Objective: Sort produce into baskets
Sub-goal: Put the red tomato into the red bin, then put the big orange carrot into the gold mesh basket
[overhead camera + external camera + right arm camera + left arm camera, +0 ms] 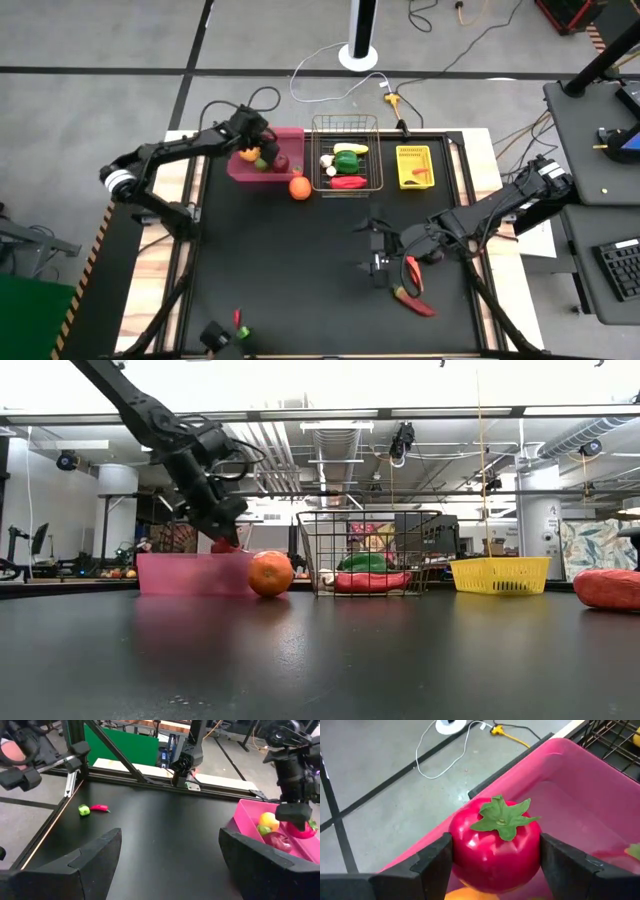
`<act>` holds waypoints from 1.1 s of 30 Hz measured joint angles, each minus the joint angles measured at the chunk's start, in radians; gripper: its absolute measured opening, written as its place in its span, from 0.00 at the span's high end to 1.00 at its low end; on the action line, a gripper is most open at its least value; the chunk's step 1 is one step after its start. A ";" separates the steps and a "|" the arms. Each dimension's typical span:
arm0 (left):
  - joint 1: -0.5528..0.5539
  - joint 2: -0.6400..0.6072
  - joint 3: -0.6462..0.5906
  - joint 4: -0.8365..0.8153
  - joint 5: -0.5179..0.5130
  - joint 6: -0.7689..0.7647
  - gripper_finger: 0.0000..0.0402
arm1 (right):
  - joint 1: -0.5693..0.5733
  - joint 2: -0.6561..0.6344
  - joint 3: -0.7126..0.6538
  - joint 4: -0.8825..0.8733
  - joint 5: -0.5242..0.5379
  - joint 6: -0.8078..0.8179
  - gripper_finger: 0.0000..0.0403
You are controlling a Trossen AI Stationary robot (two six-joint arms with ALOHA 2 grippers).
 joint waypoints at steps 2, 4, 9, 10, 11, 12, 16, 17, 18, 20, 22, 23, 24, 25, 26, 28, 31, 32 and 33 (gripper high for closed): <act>0.000 0.029 0.019 0.001 0.000 0.000 0.39 | 0.000 0.000 0.000 -0.001 0.000 0.001 0.19; 0.000 0.050 0.027 0.001 0.000 0.000 0.39 | 0.000 0.000 0.000 -0.006 0.000 0.004 0.19; 0.000 0.073 0.026 0.006 -0.002 -0.001 0.37 | 0.000 0.000 0.000 -0.022 0.000 0.003 0.19; 0.000 0.074 0.026 0.006 -0.002 -0.003 0.36 | 0.000 0.000 0.000 -0.022 0.000 0.003 0.19; 0.000 0.074 0.026 0.006 -0.002 -0.004 0.34 | 0.000 0.000 0.000 -0.022 0.000 0.003 0.19; 0.000 0.074 0.025 0.006 -0.002 -0.004 0.33 | 0.000 0.000 0.000 -0.022 0.000 0.003 0.19; 0.000 0.073 0.025 0.006 -0.003 -0.004 0.27 | 0.000 0.000 0.000 -0.022 0.000 0.004 0.19; 0.000 0.073 0.025 0.004 -0.002 -0.004 0.25 | 0.000 0.000 0.000 -0.022 0.000 0.005 0.19; 0.000 0.073 0.025 0.001 -0.002 -0.003 0.25 | 0.000 0.000 0.000 -0.022 0.000 0.004 0.19; 0.000 0.073 0.024 -0.009 -0.002 -0.001 0.23 | 0.000 0.000 0.000 -0.022 0.000 0.005 0.19; 0.000 0.073 0.024 -0.016 -0.002 -0.001 0.22 | 0.000 0.000 0.000 -0.022 0.000 0.005 0.19; 0.000 0.073 0.024 -0.020 -0.002 -0.001 0.22 | 0.000 0.000 0.000 -0.022 0.000 0.005 0.19; -0.001 0.072 0.024 -0.026 -0.002 -0.001 0.22 | 0.000 0.000 0.000 -0.022 0.000 0.006 0.19; -0.002 0.069 0.023 -0.034 -0.002 -0.001 0.22 | 0.000 0.000 0.000 -0.022 0.000 0.011 0.19; -0.004 0.064 0.023 -0.044 -0.001 -0.001 0.22 | 0.000 0.000 0.000 -0.022 0.000 0.016 0.19; -0.010 0.045 0.023 -0.066 0.006 -0.002 0.22 | 0.000 0.000 0.000 -0.022 0.000 0.024 0.19; -0.024 0.001 0.023 -0.096 0.014 -0.010 0.22 | 0.000 0.000 0.000 -0.023 0.000 0.031 0.19; -0.030 -0.018 0.022 -0.108 0.014 -0.013 0.22 | 0.000 0.000 0.000 -0.023 0.000 0.031 0.19; -0.038 -0.039 0.022 -0.120 0.014 -0.020 0.22 | 0.000 0.000 0.000 -0.023 0.000 0.031 0.19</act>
